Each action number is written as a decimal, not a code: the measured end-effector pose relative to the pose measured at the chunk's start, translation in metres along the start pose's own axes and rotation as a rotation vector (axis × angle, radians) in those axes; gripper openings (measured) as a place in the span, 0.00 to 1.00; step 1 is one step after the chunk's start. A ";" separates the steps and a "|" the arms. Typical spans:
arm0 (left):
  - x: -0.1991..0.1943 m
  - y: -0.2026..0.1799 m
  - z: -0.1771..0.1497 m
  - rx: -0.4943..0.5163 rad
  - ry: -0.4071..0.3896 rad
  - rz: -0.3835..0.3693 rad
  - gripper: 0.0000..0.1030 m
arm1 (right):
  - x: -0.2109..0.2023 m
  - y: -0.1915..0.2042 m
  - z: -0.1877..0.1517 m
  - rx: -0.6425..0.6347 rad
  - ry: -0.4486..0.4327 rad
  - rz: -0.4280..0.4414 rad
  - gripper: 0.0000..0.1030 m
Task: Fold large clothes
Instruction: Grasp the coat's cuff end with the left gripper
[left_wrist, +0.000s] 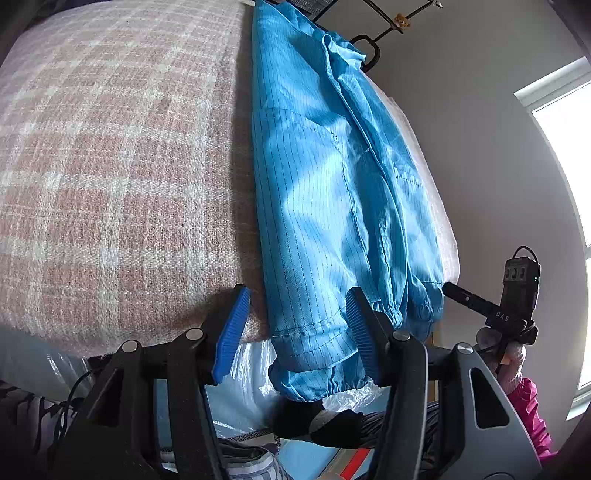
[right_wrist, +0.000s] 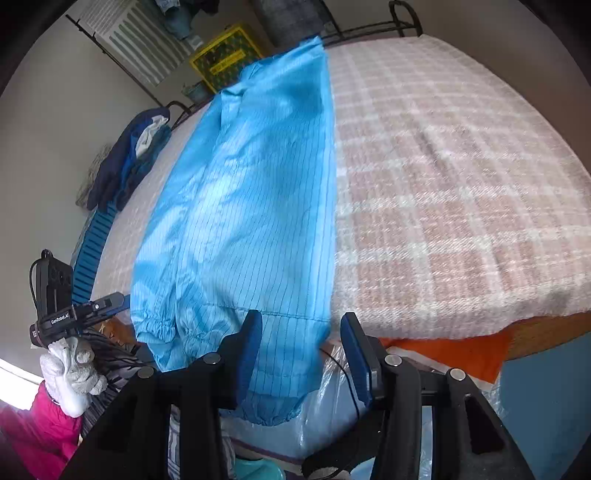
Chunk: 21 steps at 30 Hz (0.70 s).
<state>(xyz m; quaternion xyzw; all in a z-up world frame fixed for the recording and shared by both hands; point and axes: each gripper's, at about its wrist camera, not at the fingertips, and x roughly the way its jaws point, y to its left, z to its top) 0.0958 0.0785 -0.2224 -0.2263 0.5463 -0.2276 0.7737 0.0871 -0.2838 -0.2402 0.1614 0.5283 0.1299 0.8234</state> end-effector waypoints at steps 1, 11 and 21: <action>0.000 -0.001 -0.001 -0.005 -0.003 -0.001 0.54 | 0.006 0.002 0.000 -0.007 0.025 -0.003 0.38; 0.004 -0.002 -0.016 -0.054 0.035 -0.046 0.54 | 0.009 -0.011 -0.007 0.032 0.060 0.046 0.51; 0.009 -0.001 -0.022 -0.086 0.070 -0.058 0.54 | 0.020 -0.017 0.003 0.065 0.107 0.222 0.46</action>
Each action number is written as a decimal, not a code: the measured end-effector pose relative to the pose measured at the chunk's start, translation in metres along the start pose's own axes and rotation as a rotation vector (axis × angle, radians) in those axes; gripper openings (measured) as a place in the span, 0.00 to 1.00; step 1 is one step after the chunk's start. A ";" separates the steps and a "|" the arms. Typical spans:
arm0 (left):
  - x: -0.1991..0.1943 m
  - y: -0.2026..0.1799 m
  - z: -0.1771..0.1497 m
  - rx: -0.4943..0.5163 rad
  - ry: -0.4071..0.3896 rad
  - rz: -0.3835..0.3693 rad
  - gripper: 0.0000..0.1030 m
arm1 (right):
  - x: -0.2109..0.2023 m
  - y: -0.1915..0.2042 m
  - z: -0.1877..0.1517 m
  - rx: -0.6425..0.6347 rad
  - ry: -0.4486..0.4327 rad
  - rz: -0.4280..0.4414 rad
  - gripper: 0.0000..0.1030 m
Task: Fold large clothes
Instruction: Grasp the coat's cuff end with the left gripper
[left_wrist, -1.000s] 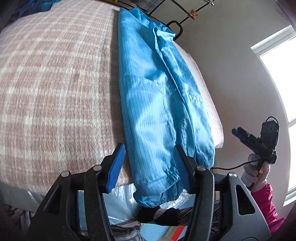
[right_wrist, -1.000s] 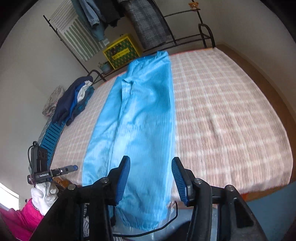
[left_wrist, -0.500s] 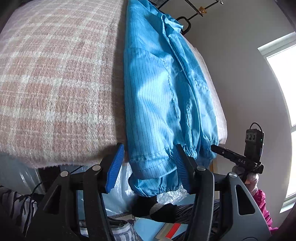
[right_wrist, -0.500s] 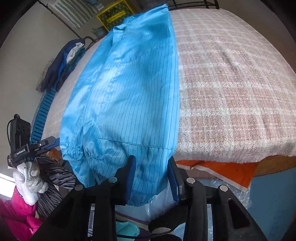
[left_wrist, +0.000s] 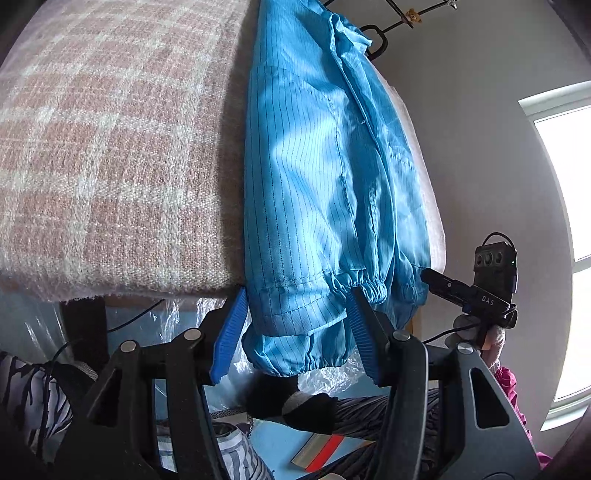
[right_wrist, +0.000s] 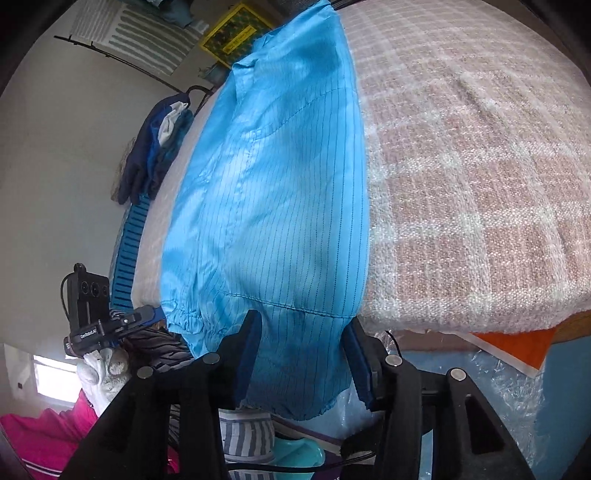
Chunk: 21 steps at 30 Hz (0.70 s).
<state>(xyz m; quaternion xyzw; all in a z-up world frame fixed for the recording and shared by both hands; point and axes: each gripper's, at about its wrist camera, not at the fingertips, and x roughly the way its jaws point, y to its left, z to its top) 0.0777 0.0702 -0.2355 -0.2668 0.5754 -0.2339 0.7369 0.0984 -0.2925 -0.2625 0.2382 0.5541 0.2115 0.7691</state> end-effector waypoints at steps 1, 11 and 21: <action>0.002 0.001 0.000 -0.005 -0.001 -0.008 0.54 | -0.001 0.000 0.001 0.000 -0.002 0.028 0.44; 0.030 -0.004 -0.003 0.003 0.081 -0.033 0.14 | 0.005 0.001 0.003 -0.022 0.016 0.074 0.13; 0.006 -0.036 0.021 0.017 0.045 -0.189 0.05 | -0.018 0.012 0.008 0.037 -0.093 0.213 0.02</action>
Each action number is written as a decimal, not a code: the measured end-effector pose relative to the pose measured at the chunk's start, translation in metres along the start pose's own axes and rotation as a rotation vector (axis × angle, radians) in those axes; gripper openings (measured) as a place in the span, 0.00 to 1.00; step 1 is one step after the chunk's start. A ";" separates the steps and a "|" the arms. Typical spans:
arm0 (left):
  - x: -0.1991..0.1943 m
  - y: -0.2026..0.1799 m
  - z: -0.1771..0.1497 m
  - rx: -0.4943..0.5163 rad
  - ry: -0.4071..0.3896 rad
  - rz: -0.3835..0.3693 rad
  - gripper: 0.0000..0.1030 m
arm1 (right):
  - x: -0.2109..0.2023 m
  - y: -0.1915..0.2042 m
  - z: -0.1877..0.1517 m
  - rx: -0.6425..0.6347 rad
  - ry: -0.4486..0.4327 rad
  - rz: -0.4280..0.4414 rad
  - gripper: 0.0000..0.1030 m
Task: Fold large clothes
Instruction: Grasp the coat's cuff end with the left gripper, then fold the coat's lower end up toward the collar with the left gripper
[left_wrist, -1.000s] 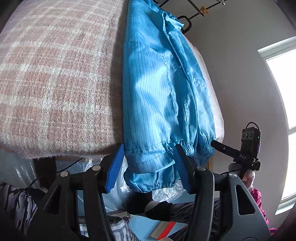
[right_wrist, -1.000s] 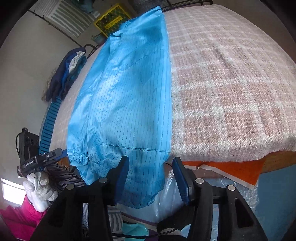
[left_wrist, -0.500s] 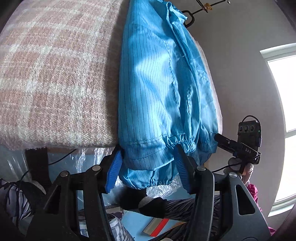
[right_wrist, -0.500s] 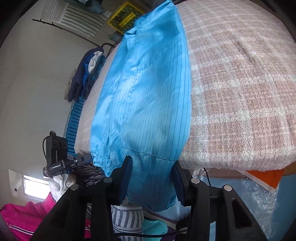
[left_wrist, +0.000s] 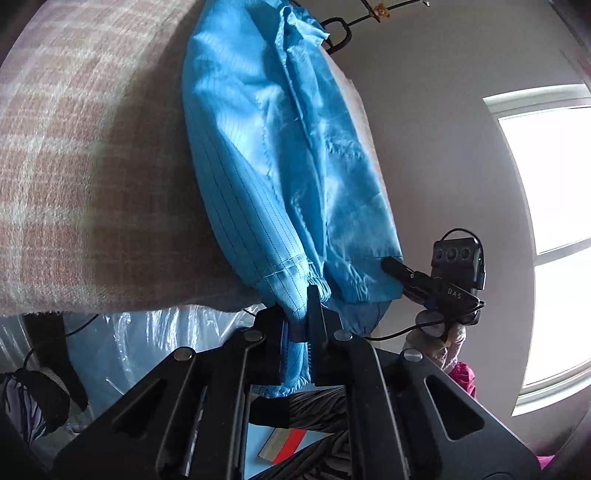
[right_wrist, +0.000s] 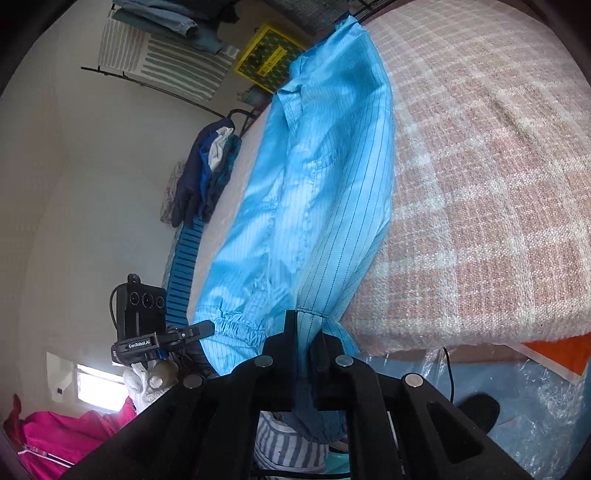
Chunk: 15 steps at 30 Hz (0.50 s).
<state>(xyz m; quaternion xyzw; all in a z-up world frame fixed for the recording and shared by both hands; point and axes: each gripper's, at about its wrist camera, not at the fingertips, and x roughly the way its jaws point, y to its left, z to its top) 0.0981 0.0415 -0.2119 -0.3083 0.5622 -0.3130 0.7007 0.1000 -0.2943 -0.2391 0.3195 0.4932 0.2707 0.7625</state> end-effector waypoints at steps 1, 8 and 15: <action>-0.001 -0.002 0.005 -0.001 -0.005 -0.015 0.05 | -0.003 0.002 0.001 0.008 -0.018 0.016 0.02; -0.018 -0.024 0.052 0.033 -0.065 -0.052 0.04 | -0.015 0.017 0.028 0.042 -0.126 0.075 0.02; -0.021 -0.041 0.112 0.088 -0.116 -0.018 0.04 | -0.008 0.030 0.087 0.044 -0.208 0.067 0.02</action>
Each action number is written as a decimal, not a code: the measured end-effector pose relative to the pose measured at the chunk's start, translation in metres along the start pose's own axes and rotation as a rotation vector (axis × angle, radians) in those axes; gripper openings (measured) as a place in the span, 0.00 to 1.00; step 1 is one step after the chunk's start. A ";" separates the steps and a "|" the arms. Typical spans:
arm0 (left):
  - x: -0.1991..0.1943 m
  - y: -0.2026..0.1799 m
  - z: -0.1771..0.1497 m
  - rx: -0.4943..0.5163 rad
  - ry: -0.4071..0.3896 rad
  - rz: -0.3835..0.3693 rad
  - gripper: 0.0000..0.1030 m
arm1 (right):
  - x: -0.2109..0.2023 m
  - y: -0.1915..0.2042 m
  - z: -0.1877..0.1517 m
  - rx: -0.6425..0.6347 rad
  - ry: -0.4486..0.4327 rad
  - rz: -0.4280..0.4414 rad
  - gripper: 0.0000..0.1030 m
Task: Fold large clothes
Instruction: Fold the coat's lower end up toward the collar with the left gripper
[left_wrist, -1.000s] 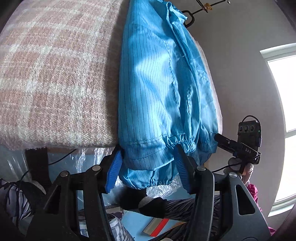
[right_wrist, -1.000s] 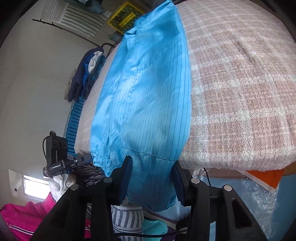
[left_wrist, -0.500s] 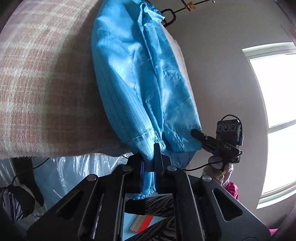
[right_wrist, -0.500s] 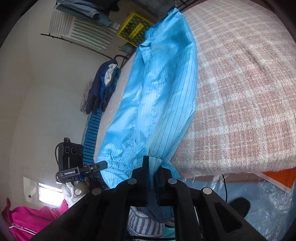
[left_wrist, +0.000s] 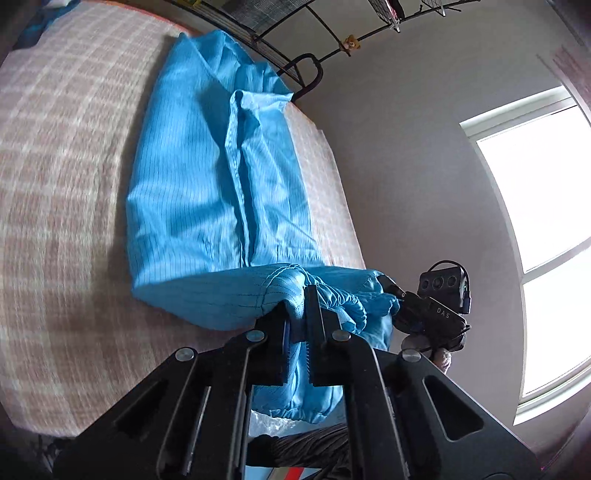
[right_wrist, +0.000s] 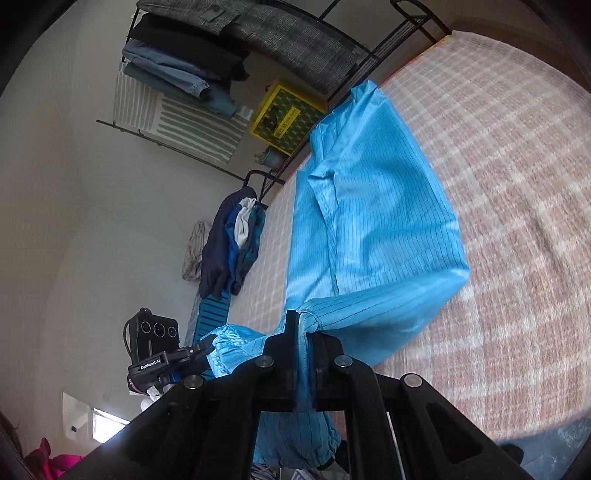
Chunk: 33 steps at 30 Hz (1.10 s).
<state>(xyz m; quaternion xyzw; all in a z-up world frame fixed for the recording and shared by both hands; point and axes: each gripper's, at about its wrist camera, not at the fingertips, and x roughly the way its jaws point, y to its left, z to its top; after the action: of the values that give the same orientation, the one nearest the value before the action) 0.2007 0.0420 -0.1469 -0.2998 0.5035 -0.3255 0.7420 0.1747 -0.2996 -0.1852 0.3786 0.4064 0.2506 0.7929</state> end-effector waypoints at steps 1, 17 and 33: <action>0.000 0.003 0.012 0.006 -0.006 0.009 0.04 | 0.005 0.001 0.009 -0.005 -0.009 -0.006 0.02; 0.043 0.062 0.108 -0.053 -0.061 0.106 0.04 | 0.087 -0.033 0.110 0.054 -0.030 -0.115 0.02; 0.078 0.094 0.133 -0.069 -0.048 0.199 0.04 | 0.104 -0.069 0.121 0.126 -0.034 -0.209 0.16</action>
<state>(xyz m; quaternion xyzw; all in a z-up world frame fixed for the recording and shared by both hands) 0.3645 0.0537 -0.2206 -0.2814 0.5237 -0.2252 0.7719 0.3385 -0.3145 -0.2420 0.3874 0.4449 0.1342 0.7962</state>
